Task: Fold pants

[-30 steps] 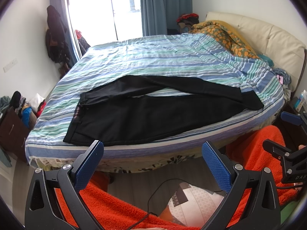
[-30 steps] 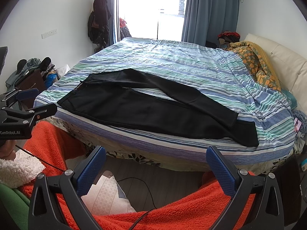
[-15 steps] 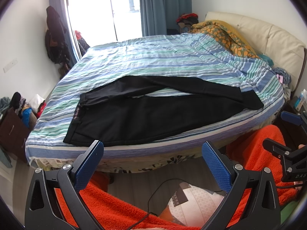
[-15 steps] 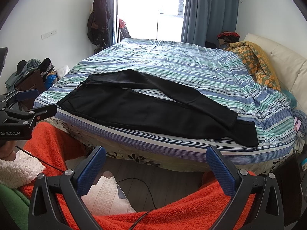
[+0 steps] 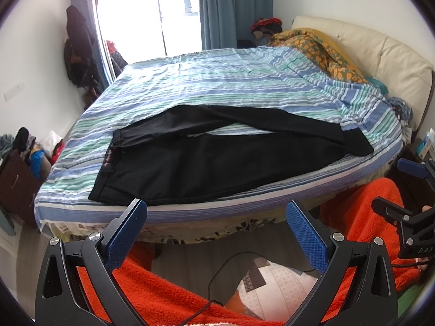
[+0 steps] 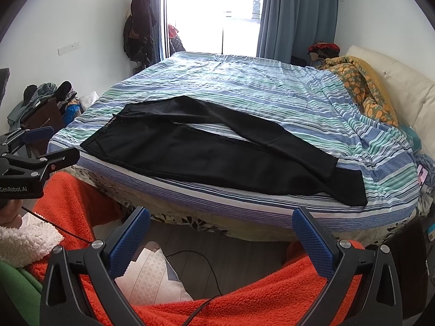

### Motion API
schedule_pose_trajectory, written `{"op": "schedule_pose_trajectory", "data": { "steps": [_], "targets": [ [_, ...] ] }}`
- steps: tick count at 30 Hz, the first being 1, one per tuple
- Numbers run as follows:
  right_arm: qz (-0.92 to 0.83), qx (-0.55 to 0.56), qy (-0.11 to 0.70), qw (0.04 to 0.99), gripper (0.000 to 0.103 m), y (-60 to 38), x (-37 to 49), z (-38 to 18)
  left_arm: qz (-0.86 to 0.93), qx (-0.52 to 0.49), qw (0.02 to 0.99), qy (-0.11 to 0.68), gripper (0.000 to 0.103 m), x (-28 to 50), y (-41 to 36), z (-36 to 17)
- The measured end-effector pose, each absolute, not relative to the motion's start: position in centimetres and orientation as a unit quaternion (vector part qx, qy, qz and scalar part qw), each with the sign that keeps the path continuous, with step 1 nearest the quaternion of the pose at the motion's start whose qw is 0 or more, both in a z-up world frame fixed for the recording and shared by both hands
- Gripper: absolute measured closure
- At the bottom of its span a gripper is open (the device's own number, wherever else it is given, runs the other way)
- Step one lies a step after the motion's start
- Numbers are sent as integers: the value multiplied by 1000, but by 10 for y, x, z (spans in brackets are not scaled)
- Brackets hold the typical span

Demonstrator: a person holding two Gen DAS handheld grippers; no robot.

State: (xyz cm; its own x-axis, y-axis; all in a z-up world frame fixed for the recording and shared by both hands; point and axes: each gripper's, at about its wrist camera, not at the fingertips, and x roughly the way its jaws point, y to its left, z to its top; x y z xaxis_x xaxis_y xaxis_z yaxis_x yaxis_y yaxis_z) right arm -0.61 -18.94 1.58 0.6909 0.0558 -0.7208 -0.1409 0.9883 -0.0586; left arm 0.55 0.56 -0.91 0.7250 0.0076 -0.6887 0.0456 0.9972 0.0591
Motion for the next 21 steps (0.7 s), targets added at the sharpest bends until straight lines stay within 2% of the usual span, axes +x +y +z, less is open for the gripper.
{"op": "schedule_pose_trajectory", "data": {
  "steps": [17,21],
  "targets": [
    [76,-41,399,913,0,-189,-3,16,-12,39,926,376,1,9,5,-12],
    [100,-48,377,920,0,-190,-1,23,-10,74,931,357,1,22,3,-9]
  ]
}}
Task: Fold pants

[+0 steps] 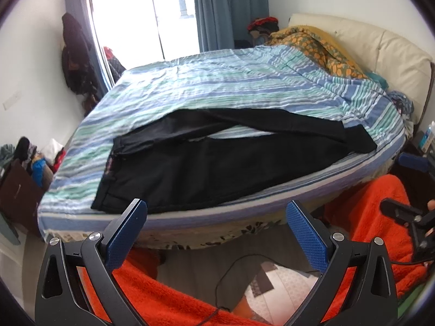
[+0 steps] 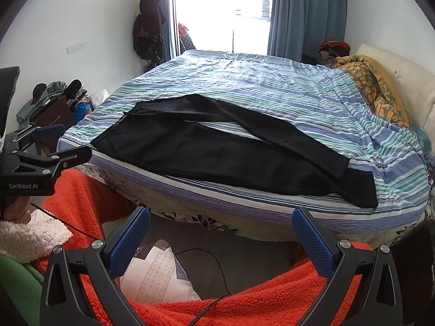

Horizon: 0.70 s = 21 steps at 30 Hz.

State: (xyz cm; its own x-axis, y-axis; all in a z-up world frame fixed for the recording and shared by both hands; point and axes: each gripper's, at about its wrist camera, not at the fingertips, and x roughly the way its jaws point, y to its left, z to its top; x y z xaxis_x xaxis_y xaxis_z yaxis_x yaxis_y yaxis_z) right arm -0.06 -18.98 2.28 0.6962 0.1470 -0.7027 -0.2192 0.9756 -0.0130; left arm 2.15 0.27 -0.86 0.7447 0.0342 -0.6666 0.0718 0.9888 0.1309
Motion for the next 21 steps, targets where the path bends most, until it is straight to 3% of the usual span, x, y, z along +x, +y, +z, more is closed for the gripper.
{"op": "schedule_pose_trajectory", "data": {
  "steps": [4,7,11,13,16,21],
  "targets": [
    [54,-94,278,954,0,-228,24,44,5,124,936,329,1,56,0,6],
    [9,-110,249,962,0,-283,62,34,7,91,942,324,1,77,1,16],
    [-13,-158,345,925,2,-334,120,-25,-14,15,933,359,1,91,-6,1],
    [2,-177,390,904,21,-352,143,-59,-27,15,920,390,1,94,-17,-17],
    [13,-203,437,876,36,-379,177,-99,-37,54,904,422,1,95,-34,-39],
    [17,-228,478,848,39,-413,232,-132,-36,83,897,432,1,101,-54,-49]
  ]
}}
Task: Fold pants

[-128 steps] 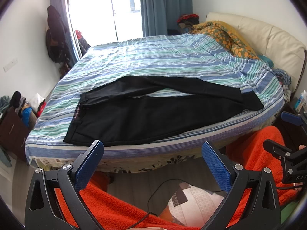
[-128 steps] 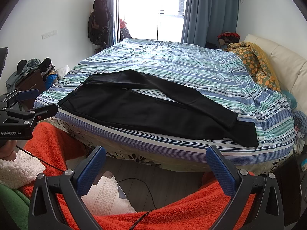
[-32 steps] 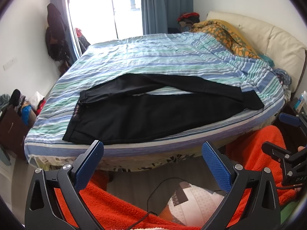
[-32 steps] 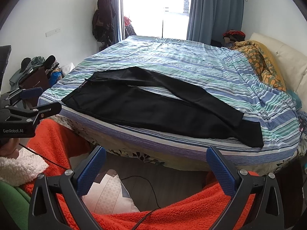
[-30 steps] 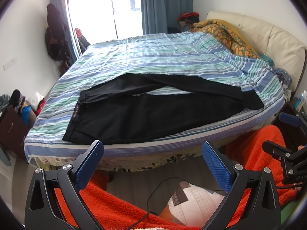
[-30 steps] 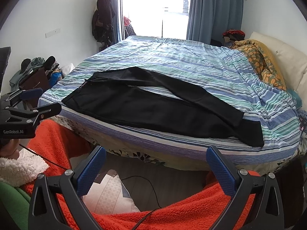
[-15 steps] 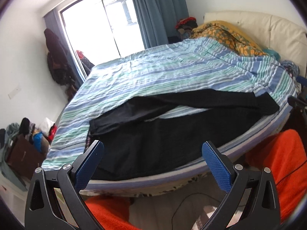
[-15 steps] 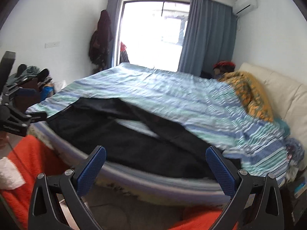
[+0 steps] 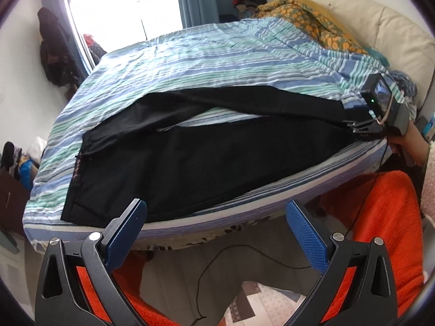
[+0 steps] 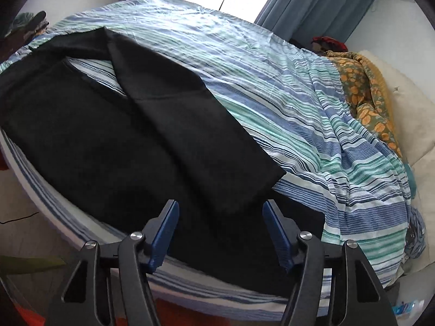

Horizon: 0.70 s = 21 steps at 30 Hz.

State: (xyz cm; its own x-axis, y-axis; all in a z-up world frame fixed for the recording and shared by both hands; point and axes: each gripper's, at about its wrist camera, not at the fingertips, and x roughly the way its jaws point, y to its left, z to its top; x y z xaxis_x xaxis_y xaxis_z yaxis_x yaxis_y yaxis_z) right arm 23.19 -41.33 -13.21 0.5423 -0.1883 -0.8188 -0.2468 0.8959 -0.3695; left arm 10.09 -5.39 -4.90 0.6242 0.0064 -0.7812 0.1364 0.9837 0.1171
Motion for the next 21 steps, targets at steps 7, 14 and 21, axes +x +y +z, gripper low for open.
{"op": "schedule_pose_trajectory", "data": {
  "steps": [7,14,21],
  "targets": [
    [60,-231,516,823,93,-416,256,-160,-25,89,883,460,1,120,-53,-65],
    [-10,-165,456,875,97,-472,384,-45,-27,94,870,484,1,136,-60,-78],
    [-162,-1,440,883,39,-573,450,-27,-23,93,871,482,1,145,-62,-86]
  ]
}}
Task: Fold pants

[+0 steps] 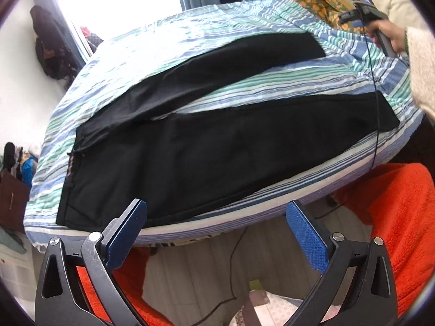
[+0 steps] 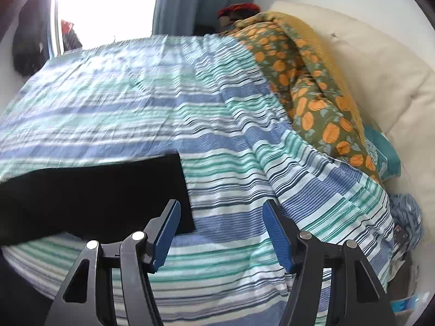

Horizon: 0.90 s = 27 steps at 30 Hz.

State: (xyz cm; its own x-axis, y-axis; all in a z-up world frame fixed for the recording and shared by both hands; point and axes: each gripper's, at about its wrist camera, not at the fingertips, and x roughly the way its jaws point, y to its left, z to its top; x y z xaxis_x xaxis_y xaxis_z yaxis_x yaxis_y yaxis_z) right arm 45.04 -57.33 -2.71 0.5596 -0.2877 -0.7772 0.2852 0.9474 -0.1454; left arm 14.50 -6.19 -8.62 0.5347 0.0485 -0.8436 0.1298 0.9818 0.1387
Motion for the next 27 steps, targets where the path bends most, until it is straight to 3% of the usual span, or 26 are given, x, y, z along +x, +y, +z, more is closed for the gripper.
{"op": "schedule_pose_trajectory", "data": {
  "steps": [4,8,12,17,18,19,21,23,24,25,27],
  "targets": [
    [-115,76,468,873,44,-582,425,-92,-36,85,850,519,1,161,-62,-113],
    [-59,244,461,851,51,-593,426,-153,-44,95,840,533,1,169,-65,-127],
    [-35,388,413,823,51,-594,460,-191,-31,78,838,540,1,181,-60,-136],
    [-54,457,416,785,51,-589,518,-232,-15,60,826,561,1,195,-49,-149],
    [-63,457,423,780,60,-589,528,-237,-12,59,822,566,1,197,-48,-152],
    [-73,442,428,785,85,-590,537,-234,-9,58,819,570,1,198,-46,-154],
    [-83,355,425,828,94,-592,558,-207,-6,55,817,574,1,201,-43,-157],
    [-112,225,450,857,94,-587,576,-187,-2,51,816,576,1,204,-39,-161],
    [-125,178,464,859,80,-585,581,-185,0,50,815,577,1,206,-38,-163],
    [-156,140,480,852,56,-585,584,-187,2,48,815,578,1,209,-36,-165],
    [-202,117,482,844,43,-589,573,-186,12,37,819,572,1,217,-27,-163]
  ]
}}
